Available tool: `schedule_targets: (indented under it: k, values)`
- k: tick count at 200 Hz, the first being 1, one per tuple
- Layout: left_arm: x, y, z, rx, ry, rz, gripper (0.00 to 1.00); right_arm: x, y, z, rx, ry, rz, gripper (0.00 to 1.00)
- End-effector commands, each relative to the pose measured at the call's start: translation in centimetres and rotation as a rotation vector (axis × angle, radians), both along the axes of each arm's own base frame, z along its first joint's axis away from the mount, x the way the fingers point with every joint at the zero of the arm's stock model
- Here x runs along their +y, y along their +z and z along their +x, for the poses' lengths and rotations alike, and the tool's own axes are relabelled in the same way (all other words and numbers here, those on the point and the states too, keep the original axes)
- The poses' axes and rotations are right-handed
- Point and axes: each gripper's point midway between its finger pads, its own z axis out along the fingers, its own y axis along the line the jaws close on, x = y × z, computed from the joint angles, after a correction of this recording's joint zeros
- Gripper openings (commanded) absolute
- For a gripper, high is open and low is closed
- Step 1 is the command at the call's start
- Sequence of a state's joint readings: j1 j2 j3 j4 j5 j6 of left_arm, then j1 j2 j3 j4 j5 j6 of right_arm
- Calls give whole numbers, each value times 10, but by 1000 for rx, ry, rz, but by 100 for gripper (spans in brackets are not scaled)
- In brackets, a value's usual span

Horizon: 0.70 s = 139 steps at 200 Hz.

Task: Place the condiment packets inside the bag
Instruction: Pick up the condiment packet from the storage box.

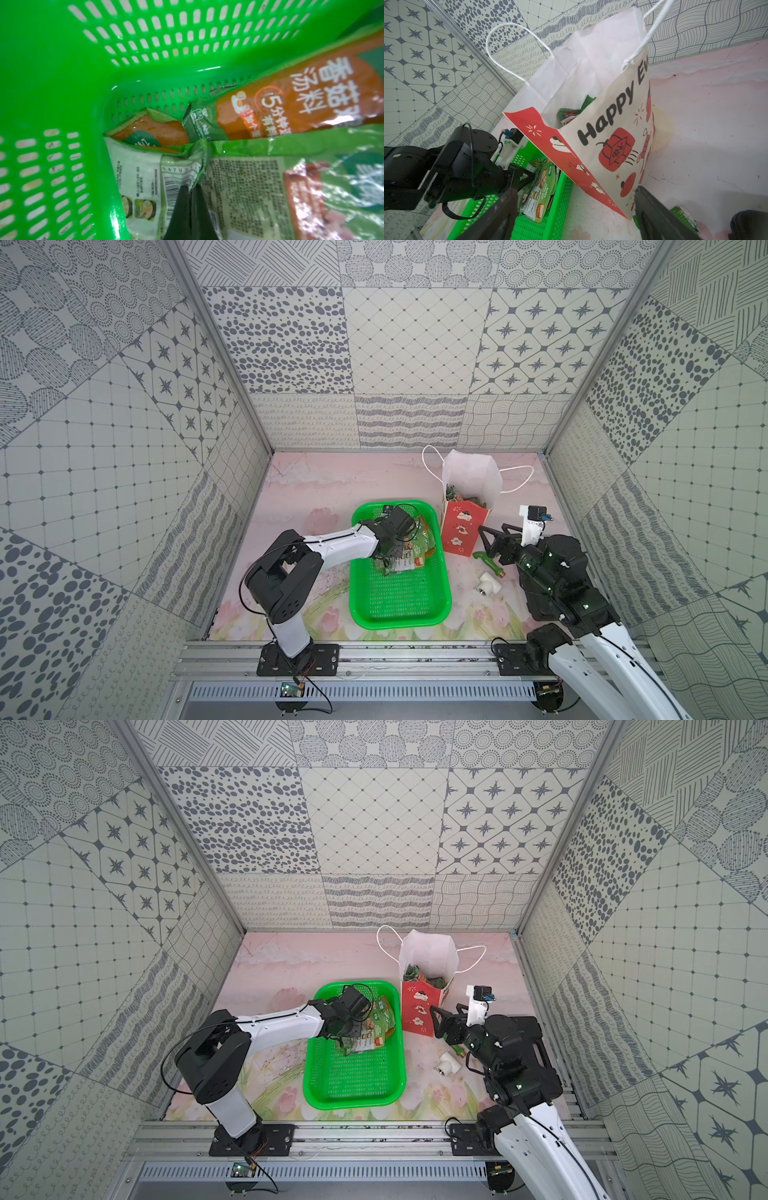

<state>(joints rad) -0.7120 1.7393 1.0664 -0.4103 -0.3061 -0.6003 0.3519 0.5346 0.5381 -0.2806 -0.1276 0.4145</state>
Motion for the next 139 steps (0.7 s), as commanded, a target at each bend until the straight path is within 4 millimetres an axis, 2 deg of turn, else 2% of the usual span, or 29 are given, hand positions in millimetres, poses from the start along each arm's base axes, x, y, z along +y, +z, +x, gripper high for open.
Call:
schedule_targets:
  k: [1,41,88,139]
  values:
    - [8,12,-10,2,-16,11,0,-2,5,2,-41,-11,0,90]
    - [5,60,-18,-97,-52,-84,0,-6,2,4,-38,-36,-9,90]
    - [-8,147,-18,-259,-92,-282,0,-7,0,5,-36,-45,-11,90]
    - [-30,230,-22,-336,-147,-463,0,-8,-1,4,-37,-48,-10,90]
